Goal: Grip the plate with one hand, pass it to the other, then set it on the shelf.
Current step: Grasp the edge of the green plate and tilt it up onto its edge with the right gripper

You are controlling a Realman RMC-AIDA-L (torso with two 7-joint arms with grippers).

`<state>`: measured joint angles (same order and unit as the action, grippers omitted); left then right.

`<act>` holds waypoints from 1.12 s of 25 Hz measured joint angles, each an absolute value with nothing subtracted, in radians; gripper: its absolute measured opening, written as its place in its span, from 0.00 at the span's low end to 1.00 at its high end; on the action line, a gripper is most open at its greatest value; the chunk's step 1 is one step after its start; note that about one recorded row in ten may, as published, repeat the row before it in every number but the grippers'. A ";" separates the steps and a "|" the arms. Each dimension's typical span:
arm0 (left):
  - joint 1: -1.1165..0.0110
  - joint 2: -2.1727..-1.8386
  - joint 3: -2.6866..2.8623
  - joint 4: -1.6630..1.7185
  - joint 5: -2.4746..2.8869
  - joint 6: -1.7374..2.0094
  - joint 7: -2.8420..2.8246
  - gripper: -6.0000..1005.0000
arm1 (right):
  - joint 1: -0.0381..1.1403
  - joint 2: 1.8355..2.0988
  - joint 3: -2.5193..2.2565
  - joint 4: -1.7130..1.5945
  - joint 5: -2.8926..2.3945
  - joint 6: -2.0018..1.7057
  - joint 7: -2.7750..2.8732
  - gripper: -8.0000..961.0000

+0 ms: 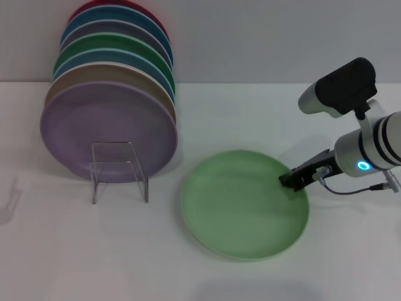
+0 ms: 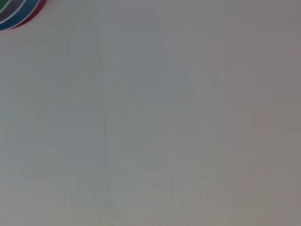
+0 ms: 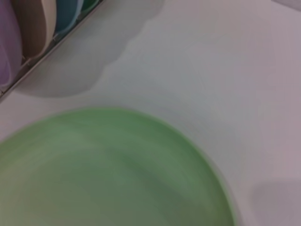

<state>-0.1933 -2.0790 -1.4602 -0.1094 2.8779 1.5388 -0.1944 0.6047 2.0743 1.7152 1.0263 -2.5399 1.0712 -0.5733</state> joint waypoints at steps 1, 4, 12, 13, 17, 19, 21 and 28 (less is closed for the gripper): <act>-0.193 -2.079 -1.460 -0.113 2.878 1.539 -0.194 0.81 | 0.594 2.075 1.716 1.050 -2.539 1.071 -0.574 0.19; -0.193 -2.080 -1.459 -0.115 2.878 1.539 -0.194 0.81 | 0.584 2.075 1.719 1.071 -2.537 1.070 -0.574 0.17; -0.193 -2.080 -1.457 -0.118 2.878 1.542 -0.196 0.81 | 0.547 2.075 1.745 1.127 -2.465 1.070 -0.614 0.06; -0.193 -2.080 -1.457 -0.118 2.878 1.543 -0.196 0.81 | 0.546 2.075 1.751 1.127 -2.463 1.071 -0.618 0.04; -0.192 -2.080 -1.457 -0.118 2.878 1.542 -0.196 0.81 | 0.545 2.074 1.764 1.128 -2.460 1.071 -0.624 0.01; -0.192 -2.080 -1.456 -0.118 2.878 1.540 -0.196 0.81 | 0.544 2.074 1.770 1.128 -2.460 1.073 -0.625 0.02; -0.190 -2.080 -1.448 -0.118 2.876 1.537 -0.196 0.81 | 0.542 2.074 1.783 1.130 -2.459 1.081 -0.625 0.03; -0.193 -2.080 -1.445 -0.118 2.878 1.537 -0.196 0.81 | 0.536 2.075 1.805 1.175 -2.455 1.152 -0.618 0.04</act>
